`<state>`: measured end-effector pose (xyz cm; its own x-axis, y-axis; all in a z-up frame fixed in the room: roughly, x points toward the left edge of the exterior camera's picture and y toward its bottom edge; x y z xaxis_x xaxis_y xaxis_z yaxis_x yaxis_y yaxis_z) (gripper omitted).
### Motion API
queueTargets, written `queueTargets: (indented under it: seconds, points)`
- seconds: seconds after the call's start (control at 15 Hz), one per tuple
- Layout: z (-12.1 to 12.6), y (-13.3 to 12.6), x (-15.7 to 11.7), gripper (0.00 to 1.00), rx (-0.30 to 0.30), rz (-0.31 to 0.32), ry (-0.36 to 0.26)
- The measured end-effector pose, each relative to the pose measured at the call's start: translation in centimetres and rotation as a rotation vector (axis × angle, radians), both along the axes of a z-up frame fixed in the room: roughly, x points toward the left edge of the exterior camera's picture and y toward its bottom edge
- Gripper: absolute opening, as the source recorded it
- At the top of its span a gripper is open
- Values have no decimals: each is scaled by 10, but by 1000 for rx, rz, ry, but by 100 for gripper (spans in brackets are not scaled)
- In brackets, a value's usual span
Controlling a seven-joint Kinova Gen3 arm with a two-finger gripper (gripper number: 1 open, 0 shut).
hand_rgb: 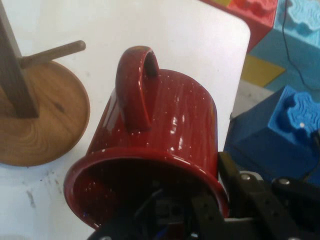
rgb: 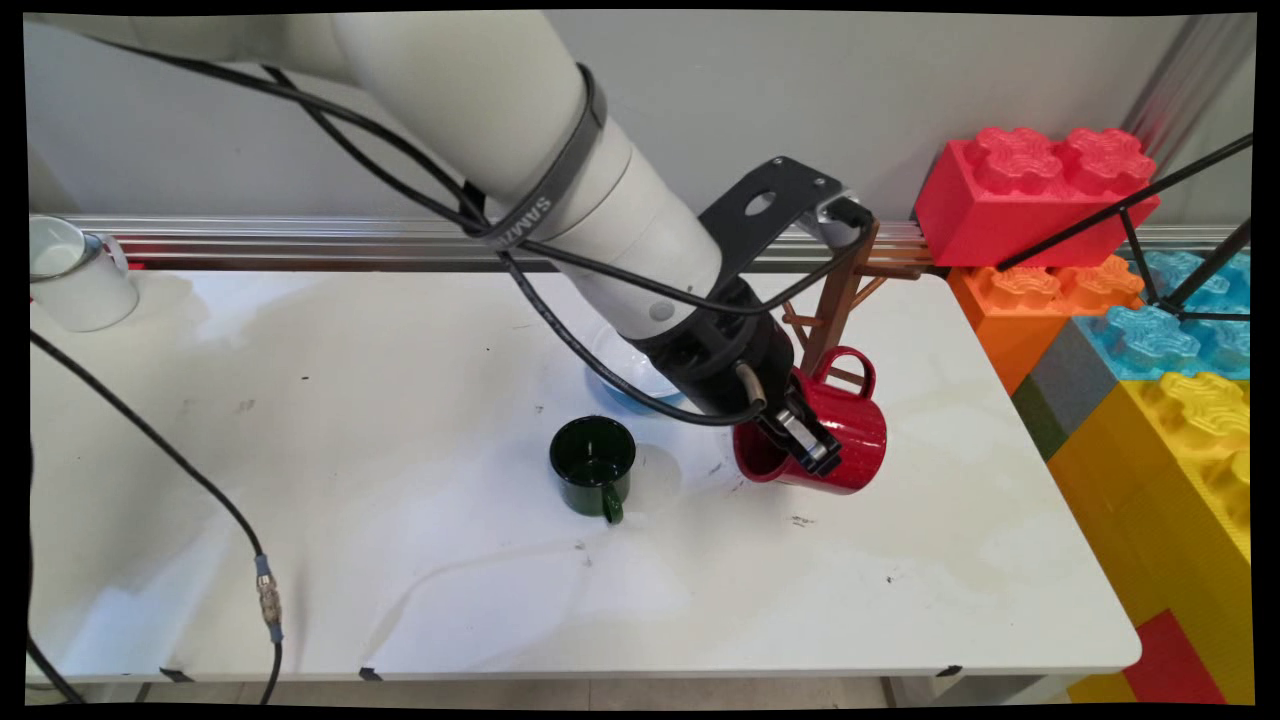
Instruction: Place the picked object on the table
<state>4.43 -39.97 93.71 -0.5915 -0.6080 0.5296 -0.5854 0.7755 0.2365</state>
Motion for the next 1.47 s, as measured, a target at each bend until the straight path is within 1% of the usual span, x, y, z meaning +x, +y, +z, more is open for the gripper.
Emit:
queueTargets:
  seconds: [0.47, 0.67, 1.0, 1.27, 1.47]
  points:
    - [4, -11, -11, 0, -8, -54, -96]
    - [2, -15, -19, 0, -13, -80, -151]
    - [-4, -18, -30, 0, -16, -105, -219]
    - [-14, -13, -39, 0, 2, -121, -300]
    - [-20, -10, -44, 0, 17, -128, -342]
